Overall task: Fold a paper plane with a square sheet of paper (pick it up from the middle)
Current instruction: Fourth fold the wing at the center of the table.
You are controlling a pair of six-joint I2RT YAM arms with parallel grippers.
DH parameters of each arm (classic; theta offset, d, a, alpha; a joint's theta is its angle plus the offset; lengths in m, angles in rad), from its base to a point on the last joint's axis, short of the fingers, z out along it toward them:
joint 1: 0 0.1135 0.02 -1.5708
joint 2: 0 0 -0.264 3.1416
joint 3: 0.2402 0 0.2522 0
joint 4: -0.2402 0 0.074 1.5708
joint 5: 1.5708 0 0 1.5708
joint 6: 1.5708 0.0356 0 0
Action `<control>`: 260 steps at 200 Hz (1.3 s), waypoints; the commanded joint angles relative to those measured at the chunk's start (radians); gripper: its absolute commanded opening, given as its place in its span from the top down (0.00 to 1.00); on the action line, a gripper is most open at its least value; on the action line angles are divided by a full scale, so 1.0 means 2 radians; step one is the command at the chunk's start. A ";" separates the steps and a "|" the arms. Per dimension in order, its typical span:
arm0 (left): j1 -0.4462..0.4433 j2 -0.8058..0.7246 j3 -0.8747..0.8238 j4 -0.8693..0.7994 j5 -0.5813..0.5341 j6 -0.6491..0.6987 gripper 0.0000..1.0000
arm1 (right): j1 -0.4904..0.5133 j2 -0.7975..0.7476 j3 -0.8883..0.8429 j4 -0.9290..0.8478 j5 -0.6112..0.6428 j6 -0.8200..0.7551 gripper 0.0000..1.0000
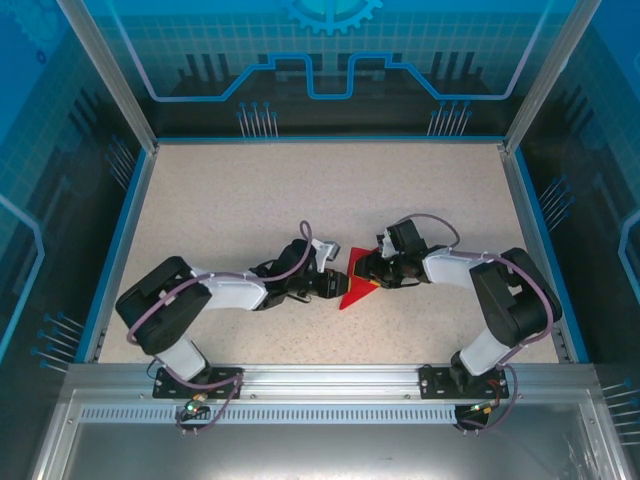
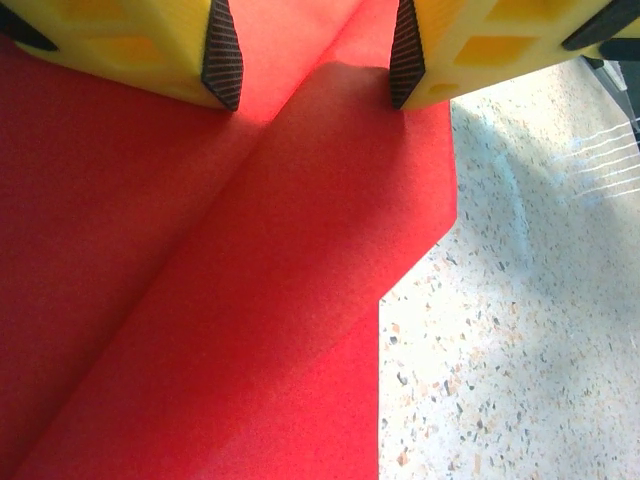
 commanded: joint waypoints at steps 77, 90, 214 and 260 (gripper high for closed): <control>0.001 0.064 0.049 -0.015 -0.008 -0.032 0.86 | -0.007 0.030 0.000 -0.063 0.047 -0.007 0.53; 0.001 0.068 0.052 -0.024 -0.015 -0.030 0.87 | -0.007 0.030 0.002 -0.064 0.047 -0.007 0.53; 0.002 0.073 0.050 -0.033 -0.032 -0.032 0.90 | -0.004 0.035 0.019 -0.098 0.069 -0.009 0.57; 0.001 0.056 0.049 -0.040 -0.035 -0.028 0.88 | 0.002 0.051 0.035 -0.133 0.090 -0.011 0.61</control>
